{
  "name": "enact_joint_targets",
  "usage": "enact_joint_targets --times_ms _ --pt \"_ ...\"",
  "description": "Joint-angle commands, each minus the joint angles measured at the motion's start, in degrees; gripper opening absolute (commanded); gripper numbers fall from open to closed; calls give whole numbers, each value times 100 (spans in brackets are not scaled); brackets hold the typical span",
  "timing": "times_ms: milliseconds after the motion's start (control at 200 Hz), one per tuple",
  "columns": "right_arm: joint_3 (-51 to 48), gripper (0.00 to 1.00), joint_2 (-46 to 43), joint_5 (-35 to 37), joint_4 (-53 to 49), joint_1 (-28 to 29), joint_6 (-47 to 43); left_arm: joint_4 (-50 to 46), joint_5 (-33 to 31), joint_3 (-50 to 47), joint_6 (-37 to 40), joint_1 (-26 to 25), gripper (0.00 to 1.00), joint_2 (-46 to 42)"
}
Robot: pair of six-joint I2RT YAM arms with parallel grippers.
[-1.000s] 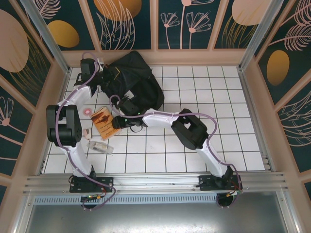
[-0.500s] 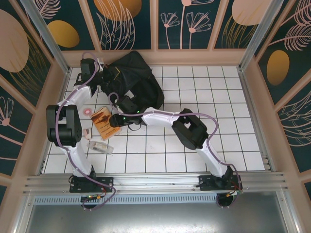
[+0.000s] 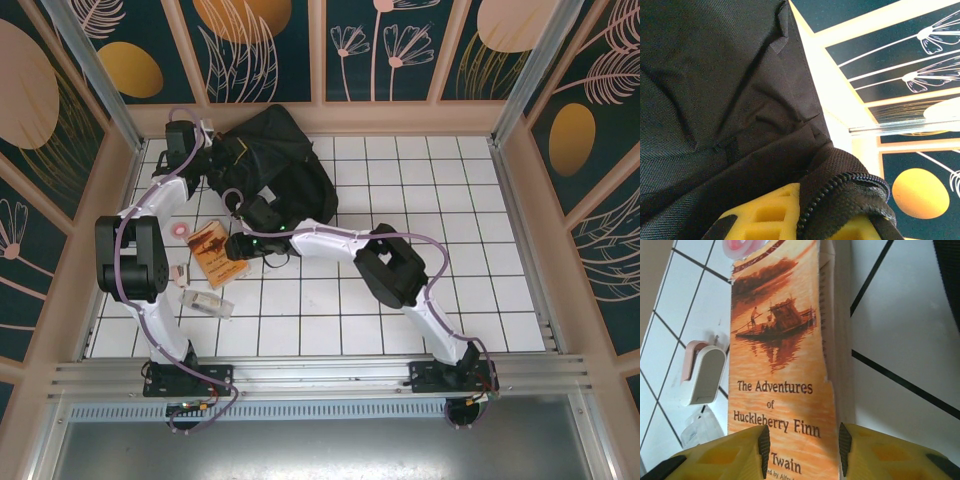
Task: Pack books, pencil case, and school supplies into a backpack
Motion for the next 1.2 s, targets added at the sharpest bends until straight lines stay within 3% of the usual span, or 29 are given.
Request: enact_joint_targets --times_ms 0,1196 --pt "264 44 264 108 -270 1 -18 191 81 -20 -45 62 0 26" --pt "589 41 167 -494 -128 153 101 216 141 -47 -81 62 0 78"
